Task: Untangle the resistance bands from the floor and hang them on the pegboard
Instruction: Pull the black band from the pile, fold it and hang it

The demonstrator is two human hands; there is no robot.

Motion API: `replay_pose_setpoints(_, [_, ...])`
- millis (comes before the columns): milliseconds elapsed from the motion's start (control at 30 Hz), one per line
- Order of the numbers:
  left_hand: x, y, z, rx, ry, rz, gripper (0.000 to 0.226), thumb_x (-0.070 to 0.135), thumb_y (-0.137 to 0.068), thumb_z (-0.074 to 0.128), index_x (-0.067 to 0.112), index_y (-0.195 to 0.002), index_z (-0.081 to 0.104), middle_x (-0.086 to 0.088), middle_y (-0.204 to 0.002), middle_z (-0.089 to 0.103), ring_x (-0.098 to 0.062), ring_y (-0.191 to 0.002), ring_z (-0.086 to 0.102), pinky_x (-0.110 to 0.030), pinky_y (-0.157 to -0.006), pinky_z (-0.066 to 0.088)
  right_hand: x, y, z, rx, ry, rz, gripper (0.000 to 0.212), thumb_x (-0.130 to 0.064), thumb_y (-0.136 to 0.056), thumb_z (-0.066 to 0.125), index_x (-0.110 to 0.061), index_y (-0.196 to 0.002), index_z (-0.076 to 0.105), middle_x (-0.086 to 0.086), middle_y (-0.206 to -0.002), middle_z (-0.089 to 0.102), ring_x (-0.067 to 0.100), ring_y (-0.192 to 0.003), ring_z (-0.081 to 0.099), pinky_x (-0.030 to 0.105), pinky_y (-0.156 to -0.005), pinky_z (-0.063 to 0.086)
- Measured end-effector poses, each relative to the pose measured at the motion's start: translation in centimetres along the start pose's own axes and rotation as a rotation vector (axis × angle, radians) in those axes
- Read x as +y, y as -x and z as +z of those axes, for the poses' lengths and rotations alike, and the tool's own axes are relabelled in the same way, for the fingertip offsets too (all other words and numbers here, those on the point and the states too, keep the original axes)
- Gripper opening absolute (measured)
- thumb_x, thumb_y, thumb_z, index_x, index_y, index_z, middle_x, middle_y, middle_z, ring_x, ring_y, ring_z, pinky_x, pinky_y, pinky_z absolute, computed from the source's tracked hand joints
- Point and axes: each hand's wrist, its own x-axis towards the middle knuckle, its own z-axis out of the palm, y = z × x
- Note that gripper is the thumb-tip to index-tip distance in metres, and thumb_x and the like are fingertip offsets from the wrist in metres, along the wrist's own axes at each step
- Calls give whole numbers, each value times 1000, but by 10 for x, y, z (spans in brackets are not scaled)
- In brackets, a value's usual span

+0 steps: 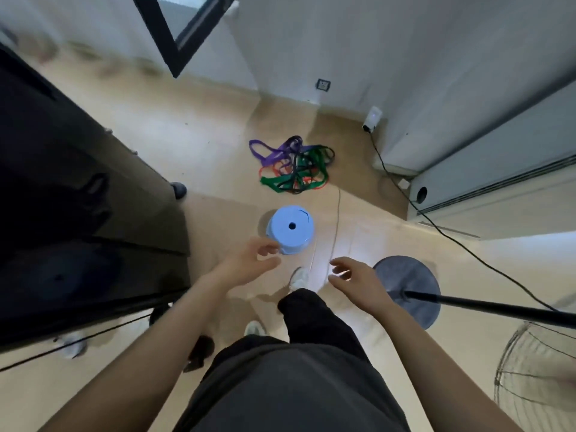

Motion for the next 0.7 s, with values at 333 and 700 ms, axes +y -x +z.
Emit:
replay_pose_setpoints(333, [63,-121,-86,7,22,-21,33,27,-93,70,25,-125,66,12,-116,67,-1,-107,62,-13,-89,46,-48,-147,-89,-28,-49,12,37,-32,-91,68,-25,-127,63,-8,-107,67,5,-90,64,20,-74,48])
replay_pose_setpoints(700, [64,-298,-220,-168,-101,46,32,35,-90,70,29,-122,69,17,-108,71,2,-100,65,-17,-87,52,-136,-296,-144,95,-128,176,29,-26,-91,70,-24,-119,66,-5,-104,68,8,-87,65,17,-71,46])
